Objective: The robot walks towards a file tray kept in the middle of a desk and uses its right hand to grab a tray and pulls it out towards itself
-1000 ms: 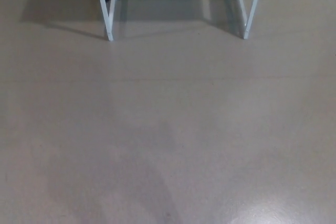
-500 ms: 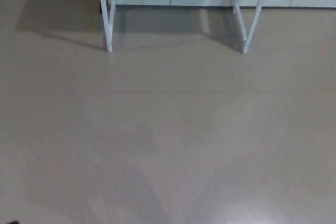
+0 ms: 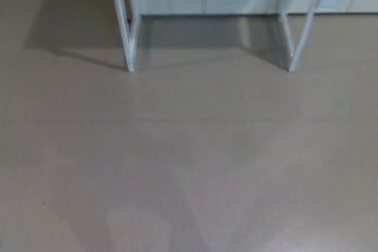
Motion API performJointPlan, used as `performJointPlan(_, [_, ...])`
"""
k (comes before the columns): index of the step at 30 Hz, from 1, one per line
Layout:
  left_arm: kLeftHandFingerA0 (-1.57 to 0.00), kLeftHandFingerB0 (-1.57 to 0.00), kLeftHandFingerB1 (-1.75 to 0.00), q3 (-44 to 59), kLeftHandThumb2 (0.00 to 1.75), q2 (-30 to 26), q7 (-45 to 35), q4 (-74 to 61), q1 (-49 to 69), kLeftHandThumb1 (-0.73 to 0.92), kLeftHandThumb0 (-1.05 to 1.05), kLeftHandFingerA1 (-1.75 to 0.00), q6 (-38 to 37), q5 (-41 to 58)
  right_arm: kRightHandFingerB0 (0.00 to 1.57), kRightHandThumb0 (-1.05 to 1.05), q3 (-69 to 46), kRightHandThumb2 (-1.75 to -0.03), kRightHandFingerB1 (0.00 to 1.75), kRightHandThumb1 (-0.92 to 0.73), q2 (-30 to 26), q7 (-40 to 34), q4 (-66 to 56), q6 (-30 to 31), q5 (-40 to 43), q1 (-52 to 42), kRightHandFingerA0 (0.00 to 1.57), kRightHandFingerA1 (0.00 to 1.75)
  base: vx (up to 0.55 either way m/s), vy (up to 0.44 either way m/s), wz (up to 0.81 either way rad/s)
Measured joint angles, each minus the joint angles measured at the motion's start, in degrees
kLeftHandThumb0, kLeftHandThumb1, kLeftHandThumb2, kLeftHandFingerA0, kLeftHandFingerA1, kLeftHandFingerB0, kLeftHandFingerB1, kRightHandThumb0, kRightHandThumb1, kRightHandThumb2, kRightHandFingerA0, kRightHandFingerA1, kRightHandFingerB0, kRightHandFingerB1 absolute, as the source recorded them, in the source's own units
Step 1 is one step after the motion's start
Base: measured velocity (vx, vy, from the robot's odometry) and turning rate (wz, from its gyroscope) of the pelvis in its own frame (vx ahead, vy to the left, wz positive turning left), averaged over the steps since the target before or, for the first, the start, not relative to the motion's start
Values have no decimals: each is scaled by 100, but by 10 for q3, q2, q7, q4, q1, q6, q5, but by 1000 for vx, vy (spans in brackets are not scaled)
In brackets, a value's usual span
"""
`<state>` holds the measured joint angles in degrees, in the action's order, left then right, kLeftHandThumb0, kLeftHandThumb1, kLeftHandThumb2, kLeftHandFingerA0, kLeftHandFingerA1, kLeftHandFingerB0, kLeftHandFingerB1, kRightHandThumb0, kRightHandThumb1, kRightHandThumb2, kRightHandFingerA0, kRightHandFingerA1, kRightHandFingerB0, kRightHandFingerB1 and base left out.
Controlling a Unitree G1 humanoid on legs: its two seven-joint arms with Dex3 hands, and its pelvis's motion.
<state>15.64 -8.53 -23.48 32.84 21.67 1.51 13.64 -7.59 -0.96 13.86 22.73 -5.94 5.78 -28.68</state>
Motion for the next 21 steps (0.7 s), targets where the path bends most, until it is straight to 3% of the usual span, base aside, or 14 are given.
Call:
performJointPlan(5, [-50, -36, -36, 4, 54, -8, -4, 51, -2, 48, -18, -42, -22, 0, 42, -20, 9, -57, 48, -59, -3, -5, 1, -7, -6, 0, 50, 60, 255, -84, -2])
performJointPlan(6, [-49, -37, -36, 4, 54, -8, -4, 51, -2, 48, -19, -42, -22, 0, 39, -24, 9, -67, 52, -54, -3, -5, 1, -7, -6, 0, 47, 63, 225, -20, -11])
performJointPlan(7, [-49, -36, -36, 5, 53, -10, -6, 69, -5, 46, -22, -42, -32, 0, 41, -22, 9, -57, 47, -59, -2, -7, 2, -9, -7, -1, 51, 60, 231, 31, -13])
performJointPlan(13, [-43, -35, -40, 2, 59, -17, -15, 90, -10, 43, -26, -45, -59, -2, 42, -23, 12, -57, 48, -58, -3, -9, 8, -12, -10, -9, 53, 58, 328, 122, -12])
performJointPlan(14, [-45, -37, -36, 3, 55, -22, -15, 90, -13, 51, -20, -42, -63, -2, 44, -23, 15, -57, 48, -58, -2, -9, 9, -13, -10, -6, 55, 59, 499, 103, -27])
performJointPlan(21, [-47, -38, -36, -1, 54, -32, -11, 98, -20, 49, -20, -41, -82, -8, 44, -23, 20, -57, 48, -58, 0, -11, 14, -18, -10, -3, 54, 58, 249, 68, 7])
